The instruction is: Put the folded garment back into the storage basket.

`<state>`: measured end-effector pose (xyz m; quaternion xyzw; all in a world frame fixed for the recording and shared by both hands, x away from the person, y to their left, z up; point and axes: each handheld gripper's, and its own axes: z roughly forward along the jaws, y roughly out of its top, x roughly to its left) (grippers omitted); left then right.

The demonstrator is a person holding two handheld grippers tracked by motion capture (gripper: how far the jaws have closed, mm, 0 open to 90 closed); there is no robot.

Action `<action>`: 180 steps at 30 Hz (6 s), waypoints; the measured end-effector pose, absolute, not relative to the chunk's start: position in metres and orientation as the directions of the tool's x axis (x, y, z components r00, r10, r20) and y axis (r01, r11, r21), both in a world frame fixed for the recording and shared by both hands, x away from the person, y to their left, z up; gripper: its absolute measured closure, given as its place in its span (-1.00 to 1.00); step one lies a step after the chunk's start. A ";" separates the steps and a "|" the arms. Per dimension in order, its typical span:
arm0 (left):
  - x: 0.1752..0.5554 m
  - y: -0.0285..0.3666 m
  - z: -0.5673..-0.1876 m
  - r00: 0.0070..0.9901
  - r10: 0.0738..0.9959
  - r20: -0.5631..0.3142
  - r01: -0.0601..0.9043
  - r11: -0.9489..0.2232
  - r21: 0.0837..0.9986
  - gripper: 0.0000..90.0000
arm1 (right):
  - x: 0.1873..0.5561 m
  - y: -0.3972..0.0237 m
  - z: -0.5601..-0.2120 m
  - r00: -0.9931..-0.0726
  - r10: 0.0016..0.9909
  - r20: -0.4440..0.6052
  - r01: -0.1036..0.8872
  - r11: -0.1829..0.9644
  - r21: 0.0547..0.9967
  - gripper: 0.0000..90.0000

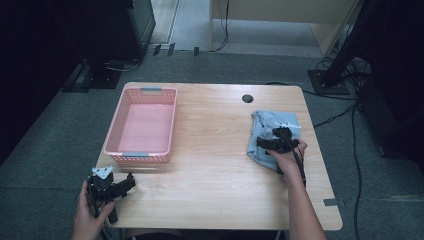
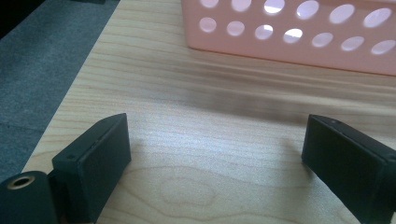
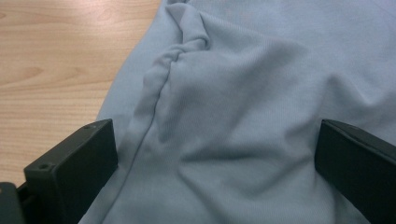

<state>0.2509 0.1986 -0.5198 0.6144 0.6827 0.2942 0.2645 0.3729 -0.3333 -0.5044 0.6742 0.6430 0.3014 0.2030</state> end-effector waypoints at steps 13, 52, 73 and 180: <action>0.251 0.199 -0.520 -0.104 0.995 0.000 0.683 0.071 0.727 -0.82 | 0.395 -0.330 -0.506 0.051 0.990 0.129 0.777 -0.121 0.618 -1.00; 0.251 0.198 -0.520 -0.104 0.995 0.000 0.683 0.072 0.727 -0.82 | 0.377 -0.339 -0.515 0.174 0.985 -0.001 0.665 -0.117 0.737 0.48; 0.251 0.199 -0.520 -0.104 0.995 0.000 0.683 0.072 0.727 -0.82 | 0.361 -0.329 -0.477 0.129 0.988 0.082 0.560 -0.141 0.817 0.51; 0.251 0.198 -0.520 -0.098 0.995 0.002 0.686 0.066 0.725 -0.82 | 0.392 -0.113 -0.370 -0.319 0.914 0.251 0.531 -0.047 0.846 0.50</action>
